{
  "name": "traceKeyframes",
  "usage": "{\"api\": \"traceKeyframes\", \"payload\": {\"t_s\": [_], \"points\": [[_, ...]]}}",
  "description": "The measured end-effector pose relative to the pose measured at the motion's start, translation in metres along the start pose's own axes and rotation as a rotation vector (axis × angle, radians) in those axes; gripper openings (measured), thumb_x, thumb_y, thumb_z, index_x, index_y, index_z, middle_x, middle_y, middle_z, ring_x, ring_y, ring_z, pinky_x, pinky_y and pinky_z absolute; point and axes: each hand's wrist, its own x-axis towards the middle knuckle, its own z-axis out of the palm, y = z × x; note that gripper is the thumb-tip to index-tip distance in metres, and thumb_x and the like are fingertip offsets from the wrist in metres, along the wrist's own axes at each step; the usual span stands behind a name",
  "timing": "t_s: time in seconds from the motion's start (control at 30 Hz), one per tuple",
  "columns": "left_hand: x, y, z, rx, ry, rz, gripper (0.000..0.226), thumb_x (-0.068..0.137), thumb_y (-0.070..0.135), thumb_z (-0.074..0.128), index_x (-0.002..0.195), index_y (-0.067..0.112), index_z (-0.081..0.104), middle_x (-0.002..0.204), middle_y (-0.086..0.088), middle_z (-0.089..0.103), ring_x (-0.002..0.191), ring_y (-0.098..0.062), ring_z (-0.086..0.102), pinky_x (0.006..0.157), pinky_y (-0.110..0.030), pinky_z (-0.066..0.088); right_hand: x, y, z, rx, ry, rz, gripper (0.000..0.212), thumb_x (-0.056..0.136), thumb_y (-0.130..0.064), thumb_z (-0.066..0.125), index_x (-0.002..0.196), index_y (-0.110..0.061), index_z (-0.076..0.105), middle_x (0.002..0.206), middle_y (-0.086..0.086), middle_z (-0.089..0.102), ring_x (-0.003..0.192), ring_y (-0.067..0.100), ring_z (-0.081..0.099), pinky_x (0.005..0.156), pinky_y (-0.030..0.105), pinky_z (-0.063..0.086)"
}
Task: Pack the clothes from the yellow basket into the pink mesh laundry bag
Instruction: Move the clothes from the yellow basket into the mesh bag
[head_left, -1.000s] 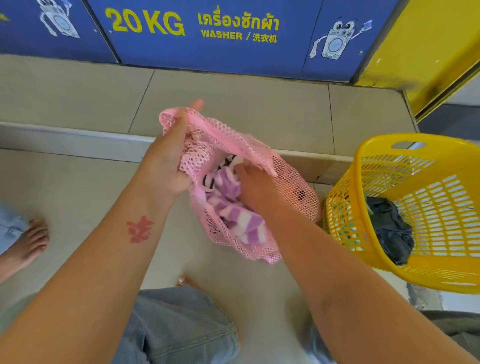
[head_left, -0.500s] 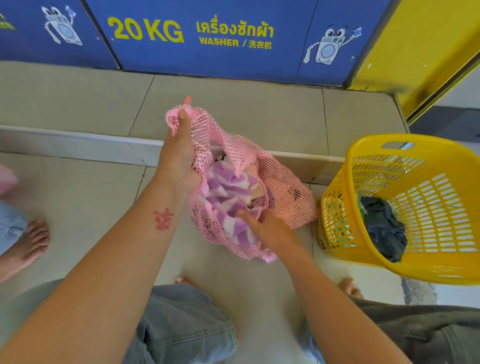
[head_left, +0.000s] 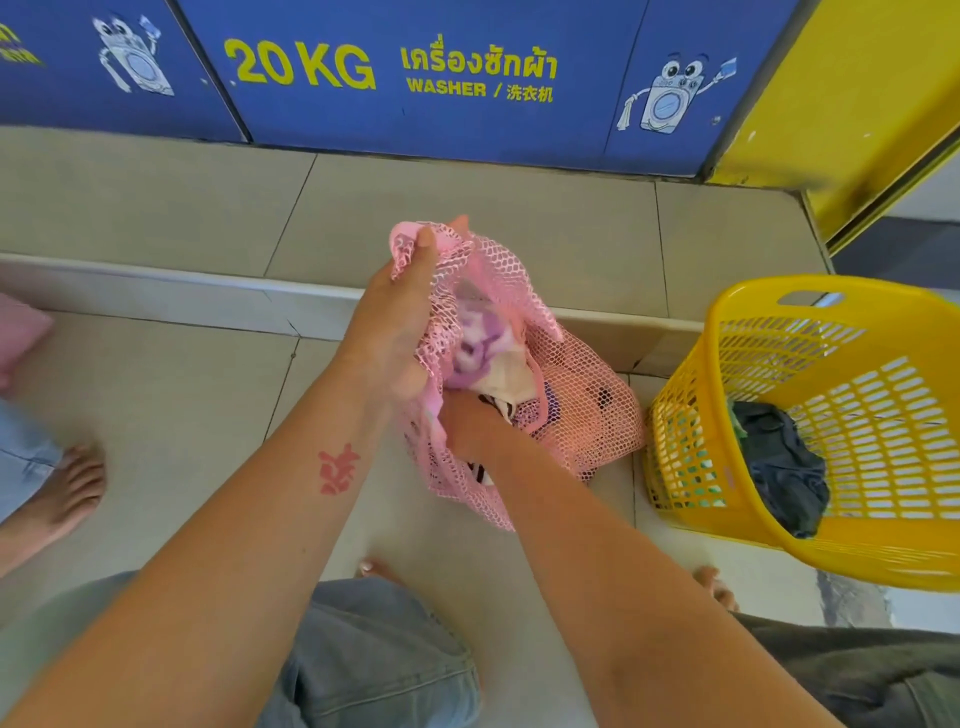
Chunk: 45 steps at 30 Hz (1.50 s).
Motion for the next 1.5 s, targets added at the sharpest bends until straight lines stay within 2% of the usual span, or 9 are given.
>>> {"api": "traceKeyframes", "payload": {"t_s": [0.1, 0.27, 0.43, 0.63, 0.8, 0.93, 1.13, 1.3, 1.5], "points": [[0.004, 0.000, -0.007, -0.027, 0.030, 0.002, 0.034, 0.088, 0.057, 0.053, 0.091, 0.032, 0.076, 0.104, 0.000, 0.076, 0.099, -0.024, 0.071, 0.092, -0.047, 0.054, 0.005, 0.013, 0.008, 0.030, 0.017, -0.040, 0.016, 0.093, -0.004, 0.050, 0.107, -0.004, 0.058, 0.107, 0.016, 0.067, 0.097, 0.034, 0.064, 0.073, 0.032, 0.043], [0.010, 0.005, -0.017, -0.149, 0.153, -0.001, 0.032, 0.097, 0.048, 0.048, 0.102, 0.028, 0.073, 0.103, -0.003, 0.076, 0.096, -0.025, 0.072, 0.093, -0.051, 0.054, -0.007, 0.042, 0.007, 0.266, 0.721, 0.085, 0.012, 0.084, -0.002, 0.054, 0.087, -0.011, 0.062, 0.087, 0.006, 0.064, 0.075, 0.023, 0.054, 0.060, 0.030, 0.044], [0.010, 0.004, -0.011, -0.180, 0.193, -0.008, 0.033, 0.098, 0.046, 0.049, 0.102, 0.020, 0.070, 0.102, -0.007, 0.075, 0.102, -0.035, 0.070, 0.091, -0.056, 0.054, -0.032, 0.096, 0.027, -0.183, 0.090, 0.196, 0.058, 0.089, -0.011, 0.054, 0.142, -0.012, 0.031, 0.150, 0.010, 0.033, 0.094, 0.032, 0.063, 0.071, 0.044, 0.054], [0.003, 0.002, -0.009, -0.136, 0.193, -0.035, 0.036, 0.097, 0.050, 0.048, 0.110, 0.024, 0.070, 0.113, -0.013, 0.072, 0.104, -0.035, 0.069, 0.092, -0.056, 0.053, -0.046, 0.103, 0.046, -0.546, 0.129, 0.232, 0.036, 0.094, -0.033, 0.052, 0.130, -0.030, 0.053, 0.144, 0.006, 0.036, 0.122, 0.028, 0.044, 0.095, 0.047, 0.041], [-0.007, 0.000, -0.012, -0.011, 0.226, -0.059, 0.046, 0.095, 0.057, 0.045, 0.123, 0.024, 0.063, 0.118, -0.006, 0.069, 0.105, -0.030, 0.067, 0.095, -0.052, 0.052, -0.065, 0.090, 0.013, 0.163, 0.818, 0.276, 0.020, 0.096, -0.021, 0.040, 0.090, -0.011, 0.056, 0.091, 0.005, 0.055, 0.079, 0.020, 0.053, 0.064, 0.030, 0.036], [-0.018, -0.001, -0.007, 0.010, 0.238, -0.055, 0.048, 0.094, 0.059, 0.044, 0.124, 0.024, 0.060, 0.120, -0.005, 0.066, 0.102, -0.027, 0.066, 0.090, -0.049, 0.054, -0.083, 0.084, -0.035, 0.459, 1.233, 0.343, 0.013, 0.092, -0.017, 0.041, 0.079, -0.017, 0.041, 0.087, 0.011, 0.051, 0.070, 0.010, 0.035, 0.063, 0.027, 0.021], [-0.029, 0.000, -0.005, 0.081, 0.210, -0.037, 0.054, 0.092, 0.064, 0.043, 0.124, 0.025, 0.061, 0.120, -0.009, 0.067, 0.106, -0.033, 0.065, 0.095, -0.056, 0.050, -0.093, 0.085, -0.056, 0.095, 0.265, 0.645, 0.040, 0.085, -0.027, 0.052, 0.123, -0.013, 0.047, 0.121, 0.014, 0.062, 0.114, 0.037, 0.057, 0.093, 0.041, 0.047], [-0.027, -0.003, -0.013, 0.049, 0.162, -0.069, 0.051, 0.092, 0.063, 0.044, 0.121, 0.025, 0.063, 0.114, -0.008, 0.070, 0.099, -0.035, 0.069, 0.088, -0.058, 0.053, -0.076, 0.054, -0.067, 0.238, 0.775, 0.427, 0.058, 0.085, -0.039, 0.060, 0.137, -0.024, 0.036, 0.139, 0.007, 0.047, 0.129, 0.034, 0.044, 0.101, 0.054, 0.033], [-0.012, -0.004, -0.023, -0.014, 0.166, -0.087, 0.042, 0.094, 0.055, 0.048, 0.110, 0.021, 0.067, 0.102, -0.009, 0.074, 0.088, -0.031, 0.073, 0.079, -0.049, 0.058, -0.025, 0.021, -0.089, 0.297, 0.572, 0.229, 0.100, 0.079, -0.058, 0.067, 0.152, -0.028, 0.006, 0.161, 0.005, 0.014, 0.142, 0.034, 0.032, 0.107, 0.062, 0.035]]}}
